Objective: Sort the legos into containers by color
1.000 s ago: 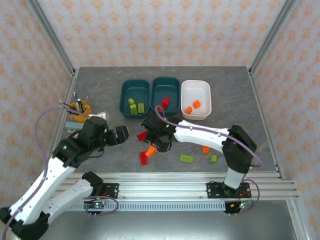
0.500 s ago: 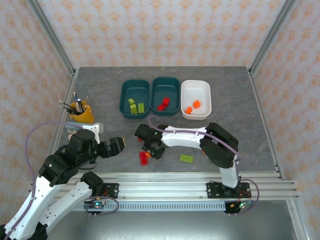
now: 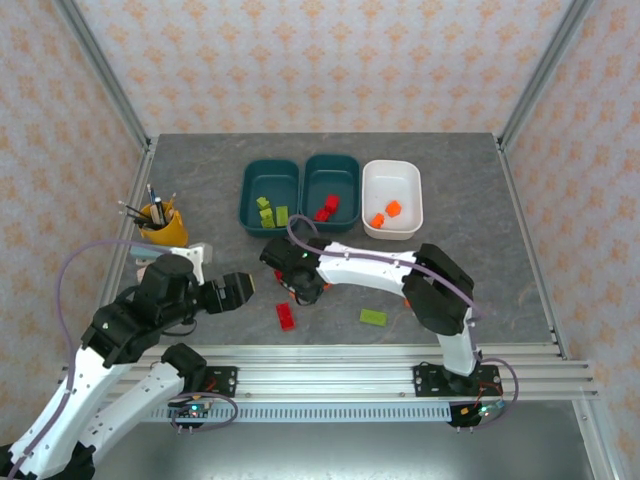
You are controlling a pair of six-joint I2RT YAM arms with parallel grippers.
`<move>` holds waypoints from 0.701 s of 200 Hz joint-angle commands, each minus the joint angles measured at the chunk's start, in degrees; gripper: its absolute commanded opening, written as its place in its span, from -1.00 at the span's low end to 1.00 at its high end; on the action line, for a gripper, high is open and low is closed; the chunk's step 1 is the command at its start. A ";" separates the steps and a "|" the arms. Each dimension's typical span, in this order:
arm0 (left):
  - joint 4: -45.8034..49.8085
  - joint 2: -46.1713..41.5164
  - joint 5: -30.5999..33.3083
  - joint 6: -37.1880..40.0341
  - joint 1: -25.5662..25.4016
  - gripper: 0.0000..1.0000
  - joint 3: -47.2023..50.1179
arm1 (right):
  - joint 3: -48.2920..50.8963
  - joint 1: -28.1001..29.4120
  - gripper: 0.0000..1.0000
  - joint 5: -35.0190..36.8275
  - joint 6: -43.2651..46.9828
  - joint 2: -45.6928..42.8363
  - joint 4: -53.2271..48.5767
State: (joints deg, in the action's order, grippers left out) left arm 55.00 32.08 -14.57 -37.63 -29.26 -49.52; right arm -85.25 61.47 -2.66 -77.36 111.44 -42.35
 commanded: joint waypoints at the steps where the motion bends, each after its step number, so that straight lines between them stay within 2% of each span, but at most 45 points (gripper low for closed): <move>1: -7.21 3.84 -1.81 -0.81 -0.23 0.91 -2.27 | -3.78 -2.57 -0.63 9.49 8.19 -6.86 -9.12; 35: -15.71 12.78 -2.79 -1.48 -0.26 0.91 -5.20 | -3.78 -11.29 -0.64 13.20 19.60 -13.38 -11.05; 60: -20.64 20.68 -2.49 -1.41 -1.06 0.91 -8.23 | -4.07 -21.32 -0.64 8.00 29.90 -14.14 -8.81; 98: -26.38 32.29 -0.61 -1.95 -3.60 0.91 -14.15 | -9.05 -34.40 -0.64 -0.10 43.08 -7.15 -7.30; 140: -30.52 42.03 1.10 -3.39 -4.75 0.91 -19.41 | -19.59 -41.98 -0.66 -6.06 50.54 5.49 -8.43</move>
State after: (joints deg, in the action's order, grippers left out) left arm 29.26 71.13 -15.75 -39.48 -33.41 -65.63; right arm -99.07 21.96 -4.23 -34.48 110.93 -48.71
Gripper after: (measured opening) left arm 0.956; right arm 0.256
